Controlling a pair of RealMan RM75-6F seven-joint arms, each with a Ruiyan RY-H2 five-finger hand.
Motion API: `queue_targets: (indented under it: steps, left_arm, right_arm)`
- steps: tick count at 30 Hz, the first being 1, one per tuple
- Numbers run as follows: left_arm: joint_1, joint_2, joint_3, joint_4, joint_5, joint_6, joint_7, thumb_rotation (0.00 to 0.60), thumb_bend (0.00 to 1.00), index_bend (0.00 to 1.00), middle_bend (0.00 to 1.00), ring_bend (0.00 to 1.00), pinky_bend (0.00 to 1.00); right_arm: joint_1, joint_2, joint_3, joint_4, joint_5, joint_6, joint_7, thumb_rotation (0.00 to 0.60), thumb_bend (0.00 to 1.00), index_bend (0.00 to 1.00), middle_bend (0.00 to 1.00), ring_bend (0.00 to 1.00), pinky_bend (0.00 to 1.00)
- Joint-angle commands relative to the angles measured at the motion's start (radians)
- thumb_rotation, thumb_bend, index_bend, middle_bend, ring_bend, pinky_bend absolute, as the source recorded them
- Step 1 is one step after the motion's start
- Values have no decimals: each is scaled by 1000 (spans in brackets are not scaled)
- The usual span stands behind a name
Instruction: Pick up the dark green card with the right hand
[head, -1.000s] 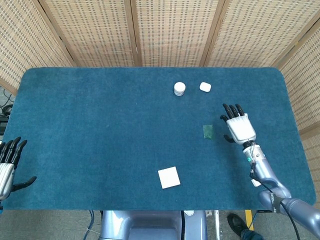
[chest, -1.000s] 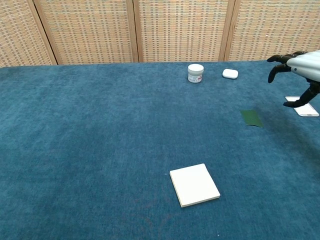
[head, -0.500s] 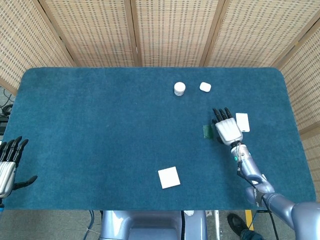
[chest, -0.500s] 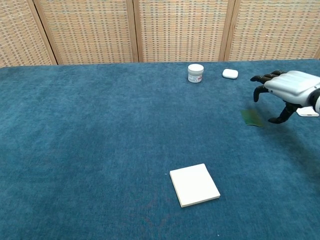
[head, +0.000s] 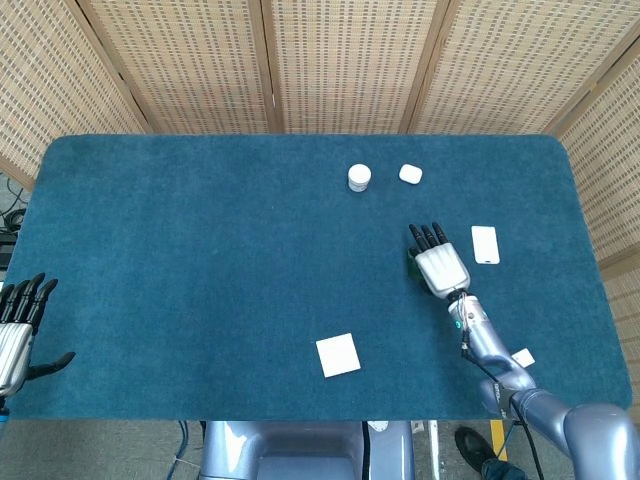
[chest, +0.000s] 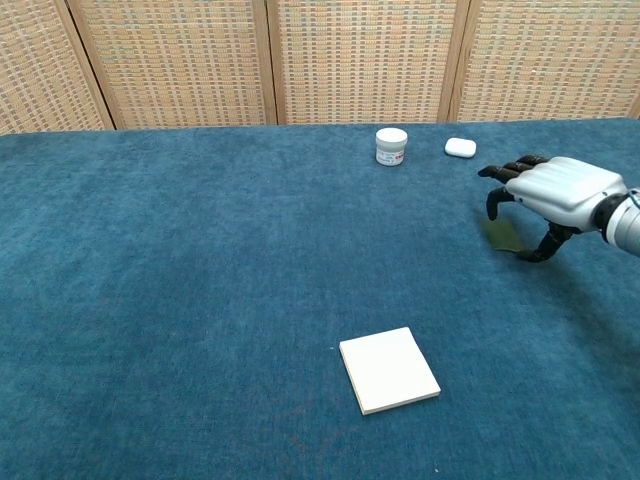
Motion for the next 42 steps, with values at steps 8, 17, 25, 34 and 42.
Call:
queue_targets:
  steps: [8,17,25,34,42]
  left_arm:
    - [-2,2,1,-4,-1,-2,2,600,0,0,0,0,0]
    - [-4,2,2,-4,-3,-4,2,600,0,0,0,0,0]
    - [-5,3,1,-5,-7,-4,0,600,0,0,0,0,0]
    - [-8,3,1,-6,-11,-10,4,600,0,0,0,0,0]
    - [-6,3,5,-9,-6,-6,7,600,0,0,0,0,0]
  right_arm:
    - [12,-10,12,-8,26,-24,-6,600,312,315,0,0,0]
    - [33,-45,28,41,64,-63,-41,600,311,315,0,0,0]
    - [46,-67,50,105,64,4,-83,600,312,316,0,0,0]
    - [23,-37,82,19,15,219,-3,600,311,316,0,0,0]
    - [-15,28,66,-159,85,128,-60,600,311,316,0,0,0]
